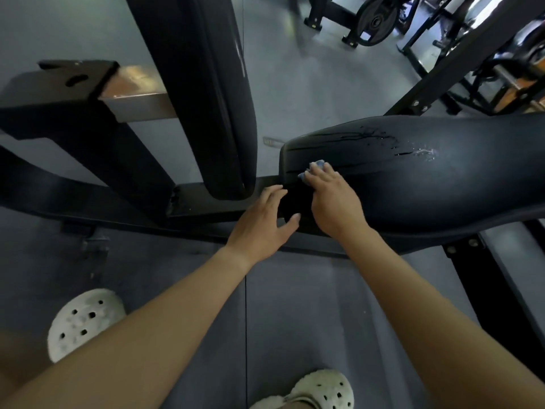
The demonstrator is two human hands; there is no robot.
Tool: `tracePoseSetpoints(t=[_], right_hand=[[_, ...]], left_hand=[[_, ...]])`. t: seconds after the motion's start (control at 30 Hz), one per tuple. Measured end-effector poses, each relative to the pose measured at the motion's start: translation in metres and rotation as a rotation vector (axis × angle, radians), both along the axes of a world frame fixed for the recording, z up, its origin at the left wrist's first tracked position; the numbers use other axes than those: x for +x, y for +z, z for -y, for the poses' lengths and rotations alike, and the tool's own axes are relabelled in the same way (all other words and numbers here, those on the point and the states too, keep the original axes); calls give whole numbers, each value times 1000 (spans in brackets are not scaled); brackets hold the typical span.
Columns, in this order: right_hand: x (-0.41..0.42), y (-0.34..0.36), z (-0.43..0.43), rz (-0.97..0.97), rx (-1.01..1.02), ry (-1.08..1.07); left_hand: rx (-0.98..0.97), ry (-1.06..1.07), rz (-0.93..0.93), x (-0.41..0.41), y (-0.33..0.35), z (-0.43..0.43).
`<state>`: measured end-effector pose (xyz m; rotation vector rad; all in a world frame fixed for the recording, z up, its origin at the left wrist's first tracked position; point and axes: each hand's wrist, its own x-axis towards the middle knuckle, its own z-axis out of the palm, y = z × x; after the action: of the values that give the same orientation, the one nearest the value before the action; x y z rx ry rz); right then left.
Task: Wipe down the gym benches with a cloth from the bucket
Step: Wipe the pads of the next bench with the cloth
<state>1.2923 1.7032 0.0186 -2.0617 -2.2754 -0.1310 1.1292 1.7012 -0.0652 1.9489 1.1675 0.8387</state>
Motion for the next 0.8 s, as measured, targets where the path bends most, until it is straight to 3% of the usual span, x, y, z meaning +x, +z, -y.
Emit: tracePoseSetpoints(t=[0.13, 0.27, 0.5, 0.8], right_hand=[[3, -2, 25, 61, -119, 230], [19, 11, 43, 120, -125, 298], [-7, 2, -1, 14, 48, -84], [0, -12, 36, 200, -10, 238]], left_hand=[[6, -16, 2, -8, 1, -5], [-40, -50, -16, -10, -1, -4], [-98, -89, 6, -11, 0, -6], [-98, -42, 88, -9, -1, -7]])
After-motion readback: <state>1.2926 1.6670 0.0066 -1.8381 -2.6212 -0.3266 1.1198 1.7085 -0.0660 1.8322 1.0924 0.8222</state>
